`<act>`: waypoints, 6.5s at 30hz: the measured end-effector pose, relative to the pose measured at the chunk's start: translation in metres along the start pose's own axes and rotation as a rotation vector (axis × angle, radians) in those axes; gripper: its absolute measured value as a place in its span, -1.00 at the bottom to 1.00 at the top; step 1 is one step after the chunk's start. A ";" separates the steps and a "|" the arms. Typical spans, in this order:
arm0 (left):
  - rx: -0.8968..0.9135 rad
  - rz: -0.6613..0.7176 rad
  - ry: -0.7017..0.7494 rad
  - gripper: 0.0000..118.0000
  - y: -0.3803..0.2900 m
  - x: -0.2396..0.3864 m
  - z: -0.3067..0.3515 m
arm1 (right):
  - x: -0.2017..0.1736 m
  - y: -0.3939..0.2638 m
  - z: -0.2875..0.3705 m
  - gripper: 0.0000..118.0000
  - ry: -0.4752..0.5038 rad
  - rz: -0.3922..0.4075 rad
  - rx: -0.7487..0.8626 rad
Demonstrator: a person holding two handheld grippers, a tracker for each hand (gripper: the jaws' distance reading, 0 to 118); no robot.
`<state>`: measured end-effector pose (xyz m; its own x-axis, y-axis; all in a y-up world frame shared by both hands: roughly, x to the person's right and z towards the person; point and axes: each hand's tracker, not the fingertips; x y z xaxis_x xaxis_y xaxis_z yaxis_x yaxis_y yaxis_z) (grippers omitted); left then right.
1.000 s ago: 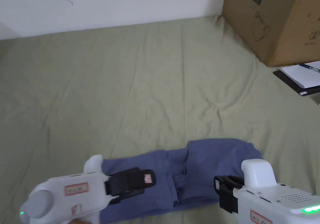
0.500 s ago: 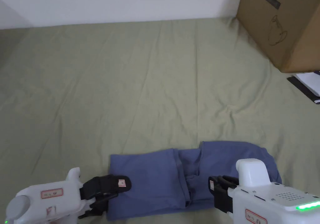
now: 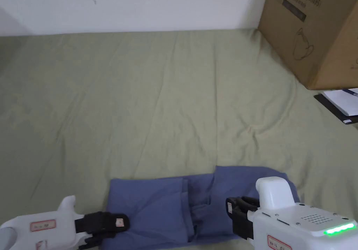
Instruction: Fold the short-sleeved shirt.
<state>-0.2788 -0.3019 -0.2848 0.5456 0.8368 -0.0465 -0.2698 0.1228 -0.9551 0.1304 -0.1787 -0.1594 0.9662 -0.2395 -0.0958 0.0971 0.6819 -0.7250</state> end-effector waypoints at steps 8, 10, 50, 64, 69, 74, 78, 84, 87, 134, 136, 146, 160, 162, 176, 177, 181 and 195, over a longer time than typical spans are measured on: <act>0.118 -0.012 0.163 -0.84 -0.001 0.006 0.075 | 0.008 -0.005 0.005 -1.00 -0.011 -0.016 0.036; 0.122 -0.014 0.199 -0.84 0.001 0.012 0.083 | 0.012 -0.005 0.005 -1.00 -0.007 -0.040 0.042; -0.111 -0.436 0.226 0.66 -0.006 0.236 -0.123 | 0.118 -0.042 0.048 -1.00 -0.122 -0.305 0.092; -0.282 -0.420 0.204 -0.97 -0.054 0.218 -0.209 | 0.114 -0.042 0.042 -1.00 -0.104 -0.292 0.077; -0.358 -0.448 0.226 -0.97 -0.077 0.229 -0.252 | 0.114 -0.044 0.047 -1.00 -0.108 -0.285 0.070; -0.406 -0.437 0.179 -0.97 -0.087 0.232 -0.268 | 0.112 -0.042 0.051 -1.00 -0.120 -0.259 0.064; -0.370 -0.485 0.126 -0.97 -0.084 0.230 -0.231 | 0.107 -0.038 0.051 -1.00 -0.102 -0.242 0.065; -0.199 -0.314 -0.004 -0.96 -0.045 0.185 -0.131 | 0.084 -0.022 0.026 -1.00 -0.041 -0.121 0.047; -0.103 -0.279 -0.011 -0.15 -0.030 0.158 -0.079 | 0.065 -0.010 0.003 -1.00 -0.004 -0.047 0.025; -0.158 -0.178 0.165 -0.60 0.071 0.039 0.008 | -0.076 0.031 0.001 -1.00 -0.150 0.191 0.532; -0.145 -0.145 0.229 -0.60 0.082 0.024 0.042 | -0.085 0.031 -0.001 -1.00 -0.144 0.176 0.553; -0.065 -0.201 0.652 -0.60 0.130 -0.016 0.175 | -0.102 0.036 -0.014 -1.00 -0.099 0.144 0.501; 0.074 -0.365 1.226 -0.60 0.163 -0.034 0.237 | -0.101 0.037 -0.027 -1.00 -0.120 0.190 0.399; 0.155 -0.334 1.308 -0.42 0.163 -0.038 0.241 | -0.102 0.036 -0.028 -1.00 -0.114 0.200 0.388; 0.425 -0.360 0.849 0.34 0.107 0.043 0.235 | -0.093 0.036 -0.021 -1.00 -0.100 0.199 0.375; 0.445 -0.365 0.809 -0.29 0.100 0.055 0.229 | -0.091 0.037 -0.018 -1.00 -0.104 0.196 0.380; 0.549 -0.394 0.729 -1.00 0.069 0.093 0.204 | -0.083 0.040 -0.006 -1.00 -0.115 0.185 0.410; 0.824 -0.621 0.583 -1.00 -0.041 0.204 0.114 | -0.052 0.073 0.034 -1.00 -0.174 0.142 0.511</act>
<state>-0.2472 -0.0752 -0.2216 0.9852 0.1689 0.0283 -0.1443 0.9076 -0.3942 0.0951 -0.0925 -0.1842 0.9992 -0.0323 -0.0229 0.0244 0.9580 -0.2856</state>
